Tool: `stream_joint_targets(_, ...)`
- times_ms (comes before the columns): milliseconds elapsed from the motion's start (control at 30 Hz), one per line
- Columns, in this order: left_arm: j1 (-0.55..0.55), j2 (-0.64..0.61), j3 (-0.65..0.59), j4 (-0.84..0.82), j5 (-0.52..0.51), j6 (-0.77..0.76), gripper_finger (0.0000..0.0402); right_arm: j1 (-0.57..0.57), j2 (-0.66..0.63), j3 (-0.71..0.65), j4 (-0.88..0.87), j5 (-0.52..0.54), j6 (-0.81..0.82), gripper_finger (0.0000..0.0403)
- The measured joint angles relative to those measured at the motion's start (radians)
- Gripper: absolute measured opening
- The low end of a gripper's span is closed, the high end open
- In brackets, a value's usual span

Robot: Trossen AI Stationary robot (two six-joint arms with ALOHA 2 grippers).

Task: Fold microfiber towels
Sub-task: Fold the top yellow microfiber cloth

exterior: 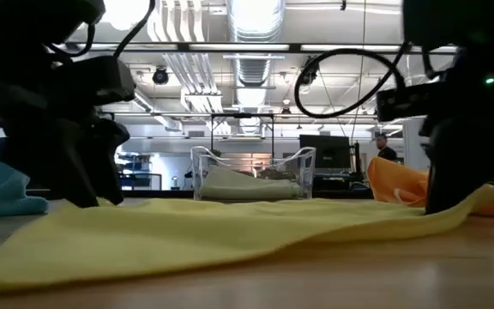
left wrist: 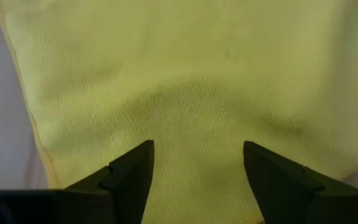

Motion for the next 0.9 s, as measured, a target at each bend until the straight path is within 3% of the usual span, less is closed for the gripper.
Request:
stream_joint_targets(467,0.001,-0.137,0.001,0.005,-0.034,0.148,0.0230,-0.225,-0.004,-0.003,-0.001,0.067,-0.222,0.0068)
stream_joint_targets(600,0.003,-0.174,0.002,0.007,-0.090,0.202,0.0230,-0.274,-0.013,-0.003,-0.002,0.070,-0.257,0.0068)
stream_joint_targets(900,0.029,-0.175,0.001,-0.011,-0.132,0.274,0.0230,-0.224,-0.130,-0.003,0.007,0.077,-0.233,0.0068)
